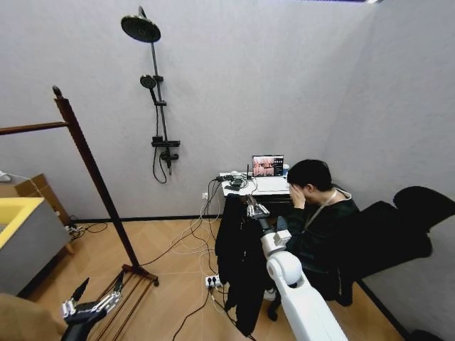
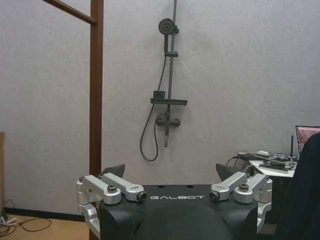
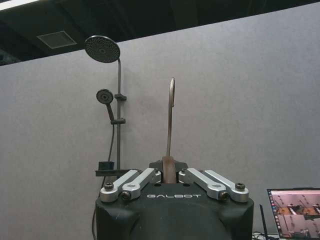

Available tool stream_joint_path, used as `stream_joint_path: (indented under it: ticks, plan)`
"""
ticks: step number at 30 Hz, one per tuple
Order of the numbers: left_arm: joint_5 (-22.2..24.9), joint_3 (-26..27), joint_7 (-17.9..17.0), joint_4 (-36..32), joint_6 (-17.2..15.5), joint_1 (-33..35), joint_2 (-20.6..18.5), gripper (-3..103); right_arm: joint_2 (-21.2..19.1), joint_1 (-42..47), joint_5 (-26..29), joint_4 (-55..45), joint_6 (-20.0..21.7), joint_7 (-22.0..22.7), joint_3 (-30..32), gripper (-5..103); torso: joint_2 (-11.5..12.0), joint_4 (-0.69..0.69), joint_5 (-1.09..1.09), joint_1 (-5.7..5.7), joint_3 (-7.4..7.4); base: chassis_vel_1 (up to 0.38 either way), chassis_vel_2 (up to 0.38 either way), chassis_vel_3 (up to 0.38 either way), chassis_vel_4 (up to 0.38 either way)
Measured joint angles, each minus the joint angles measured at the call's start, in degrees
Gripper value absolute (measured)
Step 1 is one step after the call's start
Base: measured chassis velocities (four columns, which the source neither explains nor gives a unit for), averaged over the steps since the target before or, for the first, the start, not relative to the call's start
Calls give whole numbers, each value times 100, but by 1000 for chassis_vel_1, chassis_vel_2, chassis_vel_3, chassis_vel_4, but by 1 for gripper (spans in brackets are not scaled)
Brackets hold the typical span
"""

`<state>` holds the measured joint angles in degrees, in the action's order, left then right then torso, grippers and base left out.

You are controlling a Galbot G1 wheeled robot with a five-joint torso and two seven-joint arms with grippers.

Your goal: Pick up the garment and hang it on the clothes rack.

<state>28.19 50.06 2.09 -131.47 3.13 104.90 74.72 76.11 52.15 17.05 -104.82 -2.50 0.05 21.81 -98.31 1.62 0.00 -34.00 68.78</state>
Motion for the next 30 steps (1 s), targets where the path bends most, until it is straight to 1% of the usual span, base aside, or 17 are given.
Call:
stream_joint_path:
  ticks: [6,21,22,30]
  plan:
    - [0,0,0,0,0,0,0,100,-54,94,2,-144,33,7,36,9,0,0,-1,0,0,87,82,64,80]
    - [0,0,0,0,0,0,0,100,-156,345,33,-408,57,12,210,9,0,-2,0,0,0,114,121,117,114]
    - [0,0,0,0,0,0,0,100,-172,357,51,-420,58,9,226,9,0,0,0,1,-1,119,123,131,109]
    - [0,0,0,0,0,0,0,100,-271,351,211,-436,50,-26,268,9,0,-1,-2,1,-1,126,120,122,129]
